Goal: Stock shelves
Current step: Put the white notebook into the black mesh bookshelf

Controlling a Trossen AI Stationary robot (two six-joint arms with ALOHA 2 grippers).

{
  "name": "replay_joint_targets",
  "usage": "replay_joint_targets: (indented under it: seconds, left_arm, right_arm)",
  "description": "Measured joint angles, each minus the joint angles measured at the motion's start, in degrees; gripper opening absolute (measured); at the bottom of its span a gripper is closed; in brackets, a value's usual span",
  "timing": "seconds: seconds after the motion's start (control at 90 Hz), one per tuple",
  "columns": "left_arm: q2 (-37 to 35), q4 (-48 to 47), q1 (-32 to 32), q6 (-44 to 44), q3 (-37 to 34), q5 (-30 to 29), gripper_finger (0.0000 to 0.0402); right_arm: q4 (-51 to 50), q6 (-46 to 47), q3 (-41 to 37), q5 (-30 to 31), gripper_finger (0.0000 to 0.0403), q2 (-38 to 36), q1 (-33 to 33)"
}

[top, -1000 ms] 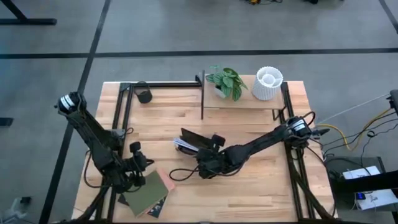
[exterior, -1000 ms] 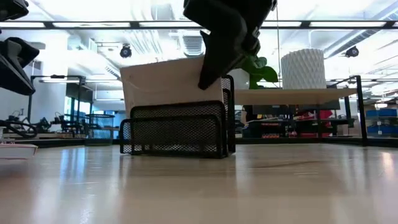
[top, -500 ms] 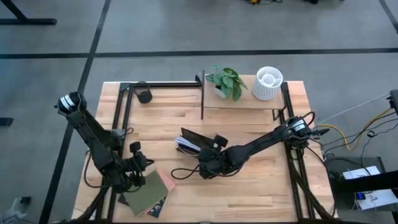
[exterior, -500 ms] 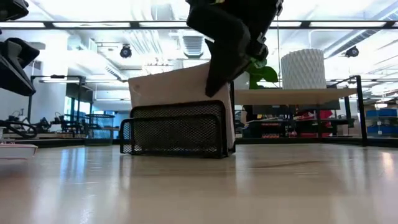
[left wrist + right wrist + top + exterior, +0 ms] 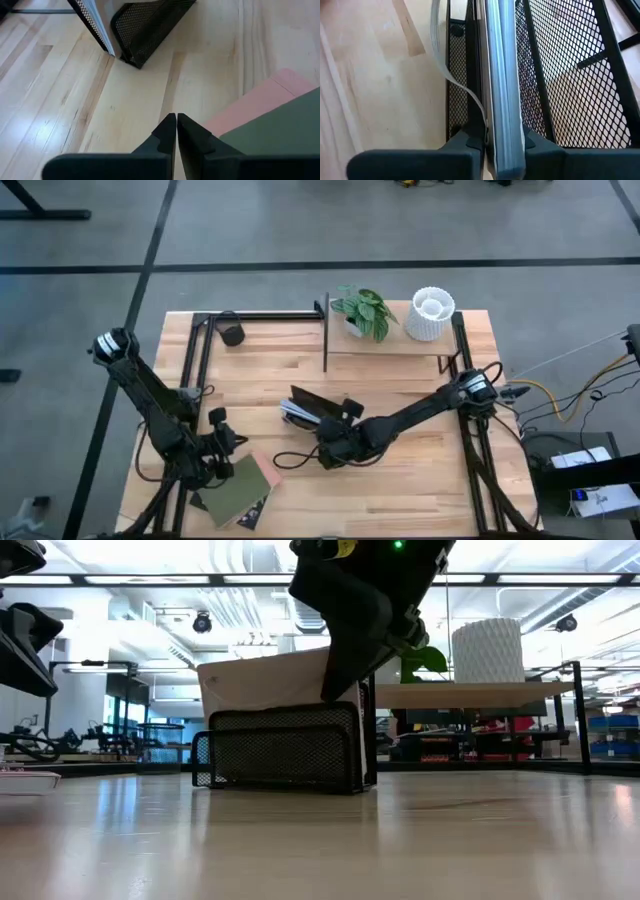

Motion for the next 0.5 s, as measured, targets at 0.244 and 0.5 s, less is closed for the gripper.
replay_joint_targets:
  seconds: [0.244,0.5]
  left_arm:
    - [0.0,0.1,0.0,0.0,0.0,0.3,0.0]
    - [-0.3,-0.5,0.0,0.0,1.3,7.9,0.0002]
  right_arm:
    - [-0.1,0.8,0.0,0.1,0.0048,0.0,0.0]
    - [-0.6,1.2,0.0,0.1,0.0088,-1.2,0.2]
